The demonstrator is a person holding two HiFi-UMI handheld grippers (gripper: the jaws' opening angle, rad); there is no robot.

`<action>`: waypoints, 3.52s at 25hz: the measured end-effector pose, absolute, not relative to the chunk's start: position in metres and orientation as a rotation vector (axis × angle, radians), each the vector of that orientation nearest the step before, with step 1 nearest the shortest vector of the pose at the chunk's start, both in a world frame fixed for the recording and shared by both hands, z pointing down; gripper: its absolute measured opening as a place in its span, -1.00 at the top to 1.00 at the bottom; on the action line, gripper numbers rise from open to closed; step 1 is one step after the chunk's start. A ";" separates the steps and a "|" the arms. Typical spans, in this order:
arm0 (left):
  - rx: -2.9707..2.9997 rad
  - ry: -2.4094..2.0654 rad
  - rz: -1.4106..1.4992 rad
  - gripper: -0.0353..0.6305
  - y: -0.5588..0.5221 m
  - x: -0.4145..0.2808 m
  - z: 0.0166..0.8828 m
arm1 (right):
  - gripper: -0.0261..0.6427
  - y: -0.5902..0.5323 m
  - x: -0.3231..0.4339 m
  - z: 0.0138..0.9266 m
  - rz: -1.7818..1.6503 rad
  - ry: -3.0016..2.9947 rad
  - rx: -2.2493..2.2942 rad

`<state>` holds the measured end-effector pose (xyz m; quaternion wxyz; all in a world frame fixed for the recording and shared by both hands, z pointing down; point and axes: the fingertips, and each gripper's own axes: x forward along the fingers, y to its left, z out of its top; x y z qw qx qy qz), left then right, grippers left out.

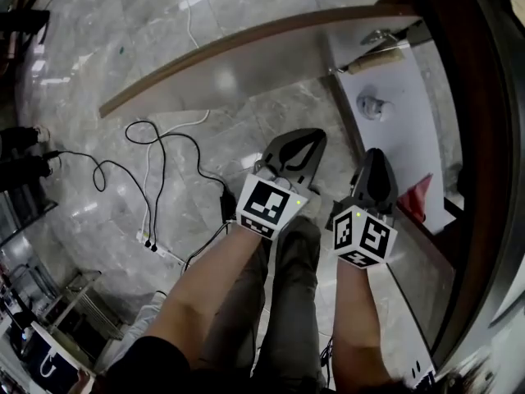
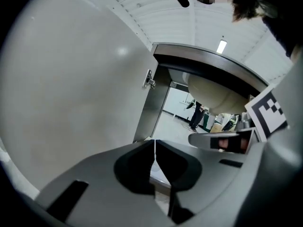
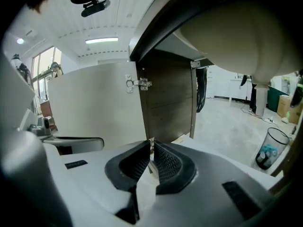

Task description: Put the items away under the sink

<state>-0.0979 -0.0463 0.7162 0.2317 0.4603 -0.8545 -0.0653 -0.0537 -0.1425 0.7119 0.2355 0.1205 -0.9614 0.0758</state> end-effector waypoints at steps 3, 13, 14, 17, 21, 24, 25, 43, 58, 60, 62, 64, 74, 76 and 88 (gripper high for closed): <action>1.248 -2.351 -0.182 0.85 -0.041 -0.095 0.697 | 0.78 -0.130 -0.054 0.692 0.183 -2.639 0.292; 1.181 -2.405 -0.208 0.85 -0.012 -0.107 0.608 | 0.79 -0.102 -0.070 0.600 0.143 -2.679 0.186; 1.173 -2.407 -0.212 0.85 -0.008 -0.107 0.603 | 0.80 -0.100 -0.070 0.593 0.140 -2.687 0.179; 1.177 -2.397 -0.203 0.85 0.001 -0.103 0.586 | 0.80 -0.096 -0.073 0.565 0.133 -2.719 0.170; 1.208 -2.386 -0.191 0.85 0.008 -0.093 0.549 | 0.80 -0.085 -0.070 0.526 0.120 -2.739 0.127; 1.229 -2.393 -0.179 0.85 0.014 -0.092 0.519 | 0.80 -0.074 -0.067 0.495 0.104 -2.761 0.087; 1.237 -2.396 -0.173 0.85 0.016 -0.092 0.509 | 0.80 -0.070 -0.066 0.485 0.102 -2.768 0.076; 1.352 -2.466 -0.123 0.85 0.038 -0.076 0.363 | 0.80 -0.028 -0.051 0.356 0.197 -2.802 -0.069; 1.395 -2.473 -0.085 0.85 0.046 -0.052 0.318 | 0.81 -0.026 -0.023 0.305 0.260 -2.805 -0.085; 1.392 -2.476 -0.086 0.85 0.046 -0.052 0.316 | 0.82 -0.026 -0.021 0.305 0.258 -2.801 -0.094; 1.387 -2.482 -0.091 0.85 0.044 -0.052 0.314 | 0.82 -0.028 -0.020 0.306 0.262 -2.795 -0.083; 1.383 -2.490 -0.098 0.85 0.044 -0.054 0.311 | 0.82 -0.030 -0.019 0.307 0.274 -2.792 -0.068; 1.390 -2.480 -0.107 0.85 0.038 -0.053 0.310 | 0.82 -0.029 -0.014 0.312 0.288 -2.774 -0.068; 1.401 -2.473 -0.104 0.85 0.036 -0.052 0.310 | 0.82 -0.029 -0.014 0.315 0.292 -2.764 -0.068; 1.430 -2.460 -0.080 0.85 0.031 -0.049 0.311 | 0.82 -0.025 -0.024 0.310 0.303 -2.757 -0.096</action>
